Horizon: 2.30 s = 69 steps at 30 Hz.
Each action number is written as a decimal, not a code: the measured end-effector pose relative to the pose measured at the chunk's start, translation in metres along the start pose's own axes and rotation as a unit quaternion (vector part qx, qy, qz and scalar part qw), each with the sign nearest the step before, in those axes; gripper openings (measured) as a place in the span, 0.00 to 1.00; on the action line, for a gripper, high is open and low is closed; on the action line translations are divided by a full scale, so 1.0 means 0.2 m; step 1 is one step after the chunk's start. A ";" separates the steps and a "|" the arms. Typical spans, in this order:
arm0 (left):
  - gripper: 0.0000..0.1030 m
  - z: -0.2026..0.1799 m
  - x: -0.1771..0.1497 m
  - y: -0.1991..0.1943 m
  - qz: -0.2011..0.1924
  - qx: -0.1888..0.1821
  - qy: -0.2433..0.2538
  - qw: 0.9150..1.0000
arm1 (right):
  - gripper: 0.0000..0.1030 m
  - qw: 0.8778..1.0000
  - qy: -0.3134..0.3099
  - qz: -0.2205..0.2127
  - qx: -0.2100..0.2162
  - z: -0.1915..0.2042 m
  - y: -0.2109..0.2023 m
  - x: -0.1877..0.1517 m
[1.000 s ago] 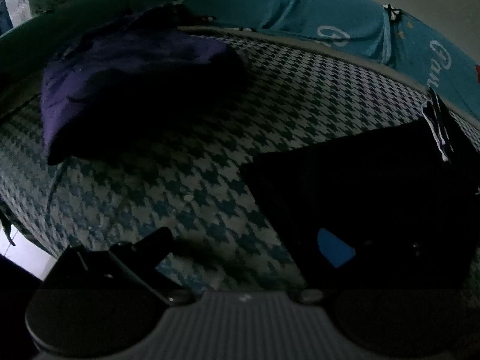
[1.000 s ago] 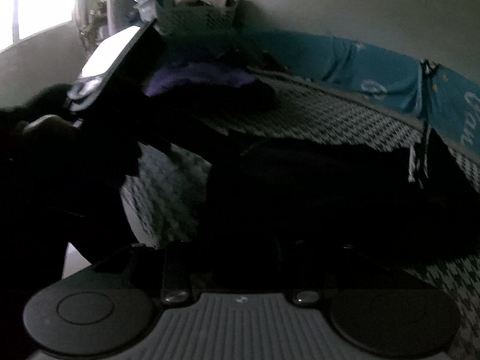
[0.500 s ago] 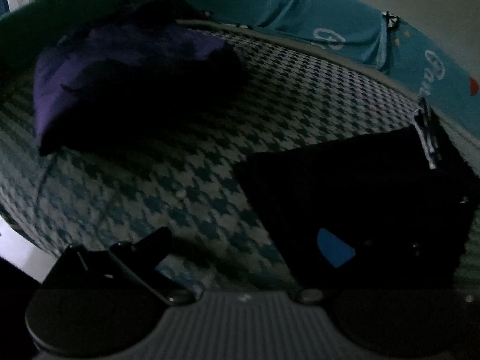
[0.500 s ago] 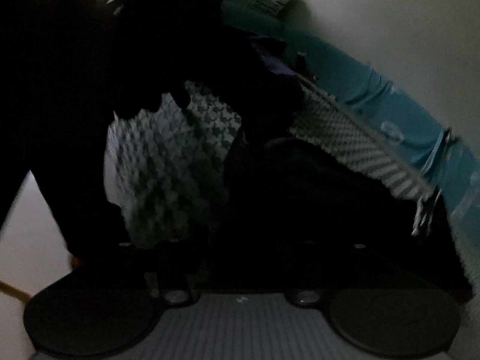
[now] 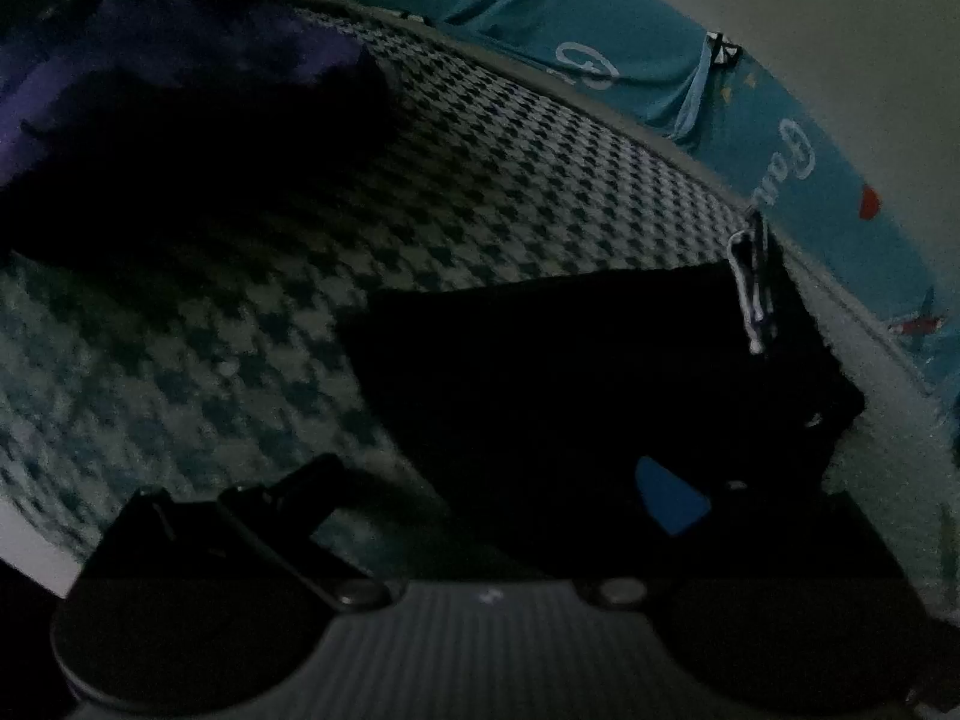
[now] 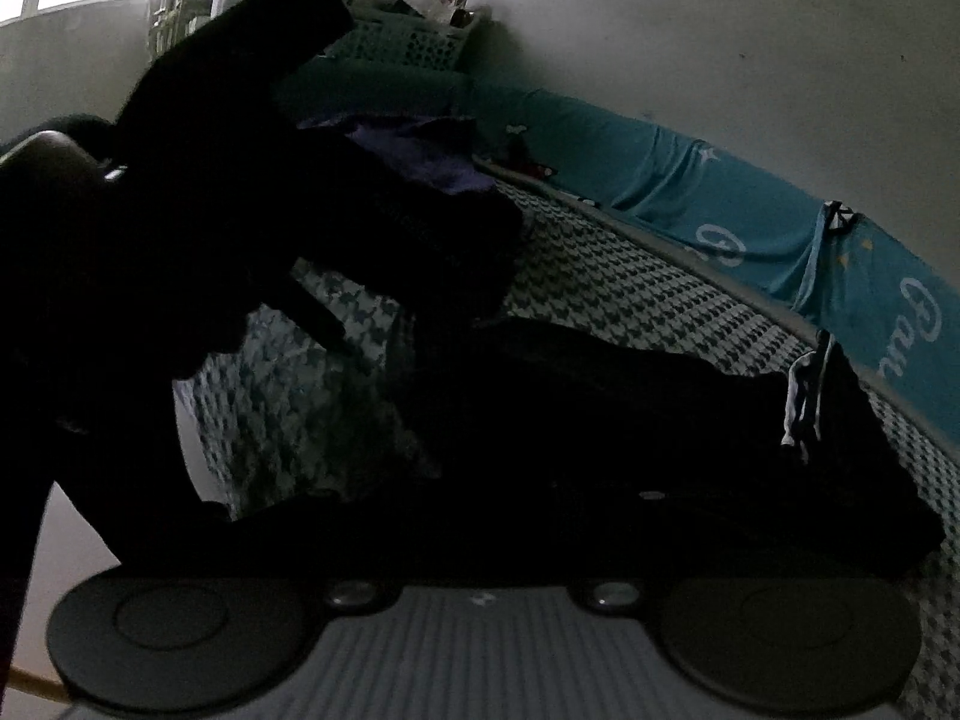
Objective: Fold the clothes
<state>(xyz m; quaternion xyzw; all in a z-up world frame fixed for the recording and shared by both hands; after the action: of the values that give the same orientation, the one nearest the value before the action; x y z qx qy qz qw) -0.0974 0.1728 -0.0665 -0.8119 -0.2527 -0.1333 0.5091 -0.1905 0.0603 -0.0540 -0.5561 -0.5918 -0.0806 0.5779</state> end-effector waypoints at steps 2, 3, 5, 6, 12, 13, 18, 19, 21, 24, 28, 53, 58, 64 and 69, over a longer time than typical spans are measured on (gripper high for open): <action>1.00 -0.01 0.01 0.01 0.005 -0.008 -0.009 1.000 | 0.11 1.000 0.002 -0.003 0.000 0.00 -0.01 0.01; 1.00 -0.02 0.01 0.02 0.007 -0.012 -0.013 1.000 | 0.11 1.000 0.004 -0.004 0.000 0.00 -0.01 0.01; 1.00 -0.03 0.02 0.03 0.009 -0.019 -0.021 1.000 | 0.11 1.000 0.008 -0.008 -0.002 -0.01 -0.02 0.02; 1.00 -0.04 0.02 0.03 0.010 -0.022 -0.024 0.999 | 0.11 1.000 0.010 -0.010 -0.002 -0.02 -0.02 0.02; 0.80 -0.06 0.05 0.06 0.010 -0.010 -0.030 0.999 | 0.11 1.000 0.019 -0.023 -0.003 -0.04 -0.06 0.06; 0.74 -0.06 0.05 0.06 0.009 -0.011 -0.033 0.999 | 0.11 1.000 0.020 -0.024 -0.003 -0.05 -0.07 0.06; 0.35 -0.09 0.07 0.09 0.013 -0.023 -0.051 0.998 | 0.11 0.999 0.016 -0.029 -0.002 -0.05 -0.09 0.07; 0.29 -0.09 0.07 0.10 0.014 -0.023 -0.052 0.998 | 0.11 0.999 0.014 -0.030 -0.002 -0.05 -0.09 0.08; 0.18 -0.12 0.06 0.12 0.015 -0.025 -0.049 0.998 | 0.11 0.999 0.008 -0.034 -0.005 -0.07 -0.10 0.09; 0.17 -0.18 0.08 0.12 0.001 -0.027 -0.036 0.999 | 0.11 0.999 -0.001 -0.038 -0.014 -0.12 -0.12 0.10; 0.17 -0.31 0.15 0.12 -0.024 -0.033 -0.010 0.999 | 0.11 0.998 -0.001 -0.048 -0.030 -0.22 -0.14 0.11; 0.67 -1.22 0.31 0.65 0.005 -0.050 0.167 0.985 | 0.12 0.966 0.210 0.044 -0.144 -1.31 -0.06 -0.23; 0.79 -1.21 0.40 0.57 -0.020 -0.057 0.181 0.982 | 0.20 0.962 0.213 0.058 -0.162 -1.40 -0.03 -0.30; 0.82 -1.07 0.48 0.49 -0.037 -0.045 0.174 0.983 | 0.33 0.949 0.244 0.054 -0.194 -1.53 -0.06 -0.32; 0.84 -0.88 0.50 0.51 -0.040 -0.022 0.150 0.988 | 0.33 0.943 0.268 0.015 -0.196 -1.60 -0.14 -0.30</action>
<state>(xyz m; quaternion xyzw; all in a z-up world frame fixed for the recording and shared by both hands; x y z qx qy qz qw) 0.0493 0.0063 -0.0171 -0.7829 -0.2025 -0.2796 0.5176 -0.0378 -0.2199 0.0171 -0.6252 -0.3791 -0.3323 0.5958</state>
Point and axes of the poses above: each gripper's, at about its wrist camera, not at the fingertips, and y roughly the way its jaws point, z to its left, x to its top, the point moved 8 cm from there along y, roughly the way its jaws point, and after that the axes turned 6 degrees about -y, right-handed, at the moved point
